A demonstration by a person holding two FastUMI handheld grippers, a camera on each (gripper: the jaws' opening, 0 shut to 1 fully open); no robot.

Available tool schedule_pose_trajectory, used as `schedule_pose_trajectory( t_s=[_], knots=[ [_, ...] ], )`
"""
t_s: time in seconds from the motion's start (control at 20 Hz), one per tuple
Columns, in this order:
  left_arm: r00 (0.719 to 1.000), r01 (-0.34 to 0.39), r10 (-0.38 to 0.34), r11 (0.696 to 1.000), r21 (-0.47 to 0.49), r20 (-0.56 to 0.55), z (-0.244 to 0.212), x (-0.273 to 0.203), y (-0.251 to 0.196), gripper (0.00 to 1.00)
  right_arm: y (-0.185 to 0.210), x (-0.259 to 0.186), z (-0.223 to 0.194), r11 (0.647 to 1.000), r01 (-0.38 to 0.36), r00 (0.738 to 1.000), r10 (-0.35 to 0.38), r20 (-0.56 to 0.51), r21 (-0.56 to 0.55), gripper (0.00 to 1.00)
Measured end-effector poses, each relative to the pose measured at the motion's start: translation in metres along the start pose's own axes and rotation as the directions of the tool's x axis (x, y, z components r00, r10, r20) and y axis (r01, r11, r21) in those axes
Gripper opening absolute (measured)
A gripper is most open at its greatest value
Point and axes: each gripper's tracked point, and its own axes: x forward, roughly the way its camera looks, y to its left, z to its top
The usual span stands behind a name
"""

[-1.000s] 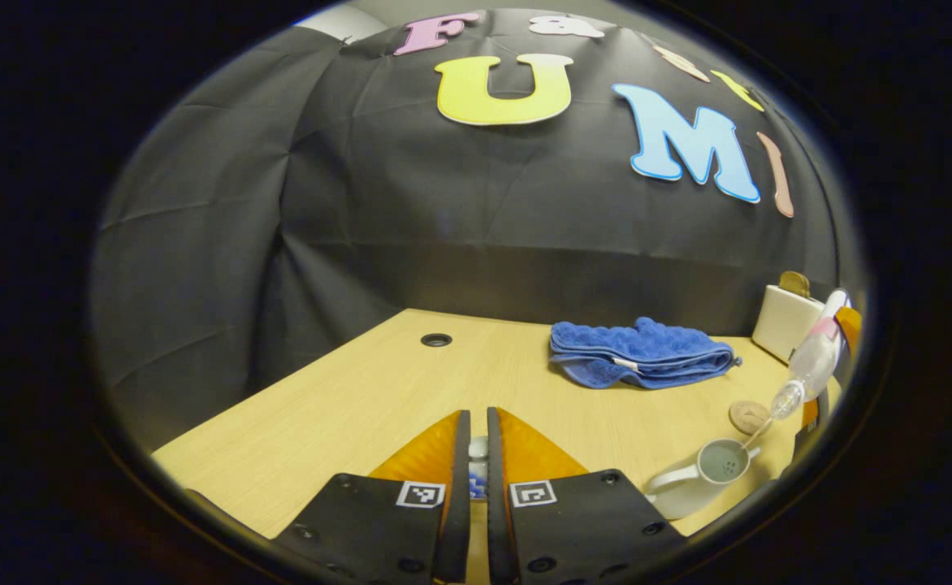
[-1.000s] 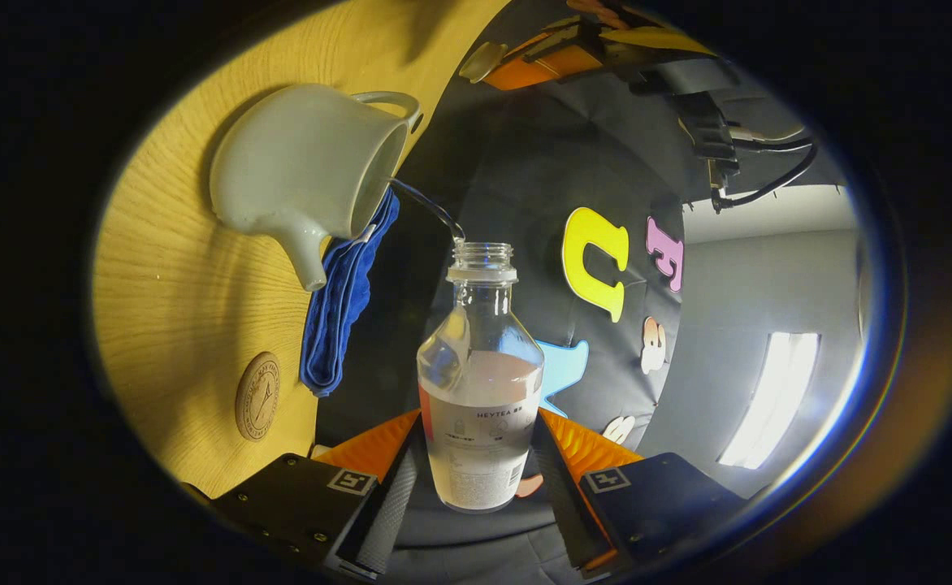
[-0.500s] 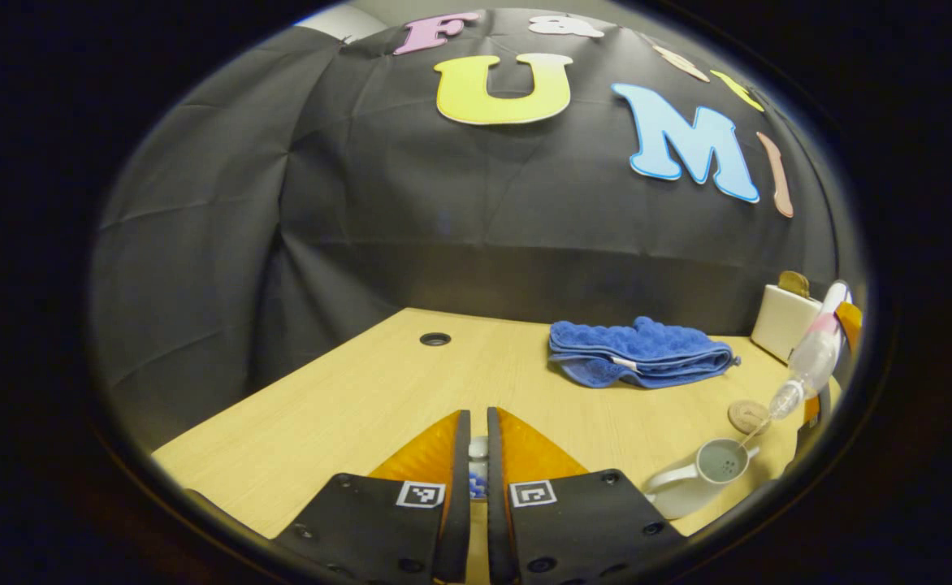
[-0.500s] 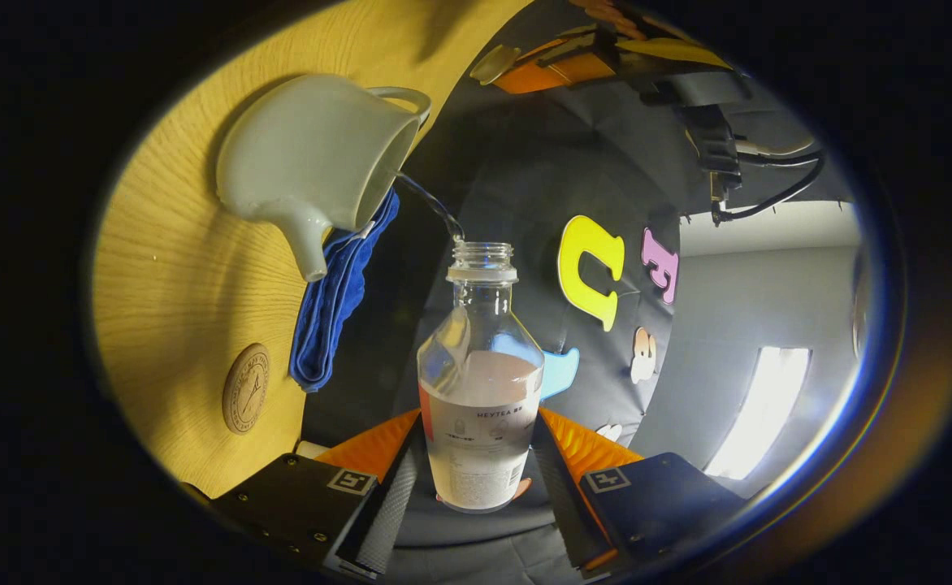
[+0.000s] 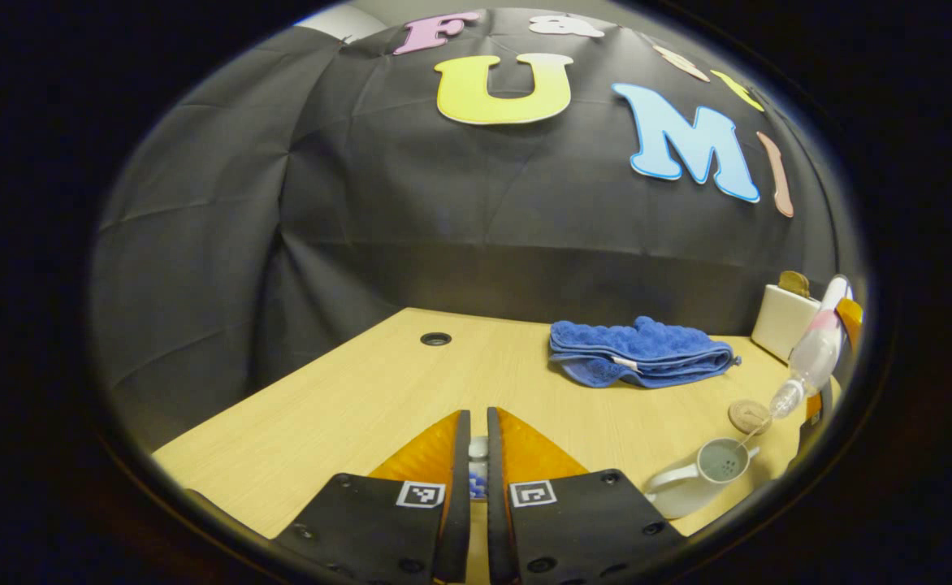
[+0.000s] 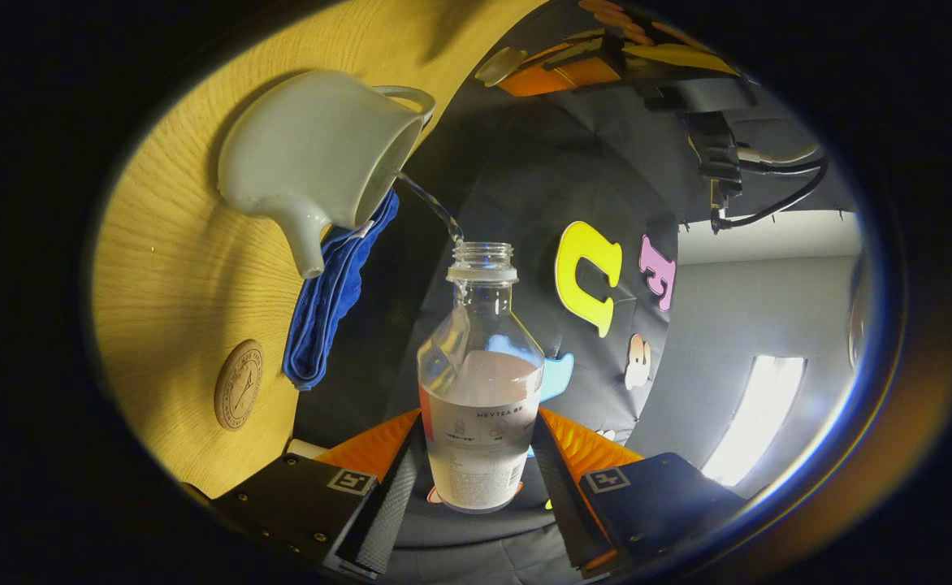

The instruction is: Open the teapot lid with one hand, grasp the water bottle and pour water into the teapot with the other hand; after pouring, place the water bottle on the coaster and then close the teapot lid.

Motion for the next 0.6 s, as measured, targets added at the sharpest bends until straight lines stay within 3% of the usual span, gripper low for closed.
schedule_pose_trajectory(
  t_s=[0.6],
  knots=[
    [1.0, 0.005, -0.005, 1.0, 0.003, -0.009, -0.0022, 0.0008, -0.0013, 0.16, -0.0093, 0.0022, -0.0023, 0.998, 0.023, 0.999, -0.021, 0.025, -0.058, 0.78]
  ],
)
